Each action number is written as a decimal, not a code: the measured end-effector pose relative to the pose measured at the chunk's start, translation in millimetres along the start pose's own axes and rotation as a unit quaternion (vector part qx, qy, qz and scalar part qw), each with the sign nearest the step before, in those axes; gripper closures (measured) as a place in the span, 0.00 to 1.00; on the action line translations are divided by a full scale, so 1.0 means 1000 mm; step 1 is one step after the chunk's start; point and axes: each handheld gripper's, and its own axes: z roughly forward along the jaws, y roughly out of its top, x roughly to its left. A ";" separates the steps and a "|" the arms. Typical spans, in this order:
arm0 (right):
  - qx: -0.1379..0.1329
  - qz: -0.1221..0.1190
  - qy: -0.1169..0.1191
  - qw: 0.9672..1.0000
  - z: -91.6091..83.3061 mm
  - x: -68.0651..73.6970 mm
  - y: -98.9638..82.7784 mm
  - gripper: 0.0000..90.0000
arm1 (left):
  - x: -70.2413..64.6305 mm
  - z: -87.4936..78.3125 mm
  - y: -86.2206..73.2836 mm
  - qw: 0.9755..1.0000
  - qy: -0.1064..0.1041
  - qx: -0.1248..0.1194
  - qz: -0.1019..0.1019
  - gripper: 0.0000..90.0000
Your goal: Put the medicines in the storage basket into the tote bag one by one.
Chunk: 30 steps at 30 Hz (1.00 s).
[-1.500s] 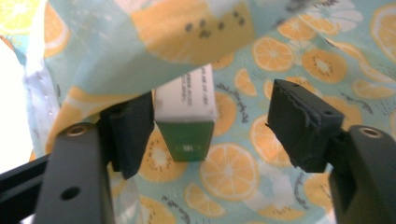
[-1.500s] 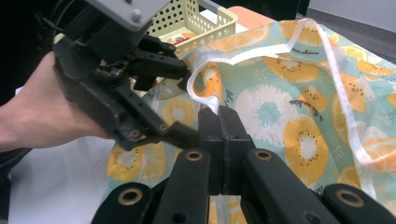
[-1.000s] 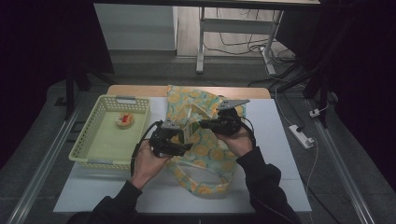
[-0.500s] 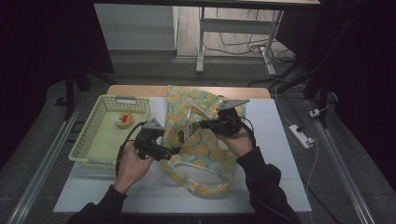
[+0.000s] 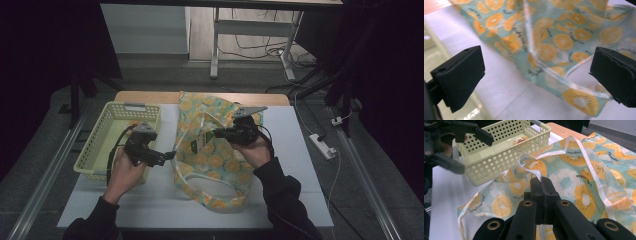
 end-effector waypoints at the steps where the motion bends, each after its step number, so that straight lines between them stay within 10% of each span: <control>1: 0.000 0.000 0.000 1.000 0.000 0.000 0.000 1.00 | 0.003 -0.001 -0.001 1.000 0.003 0.000 -0.002 0.00; 30: 0.001 -0.004 -0.001 1.000 0.000 0.000 0.000 1.00 | 0.102 0.002 -0.011 0.995 0.086 0.024 -0.045 0.00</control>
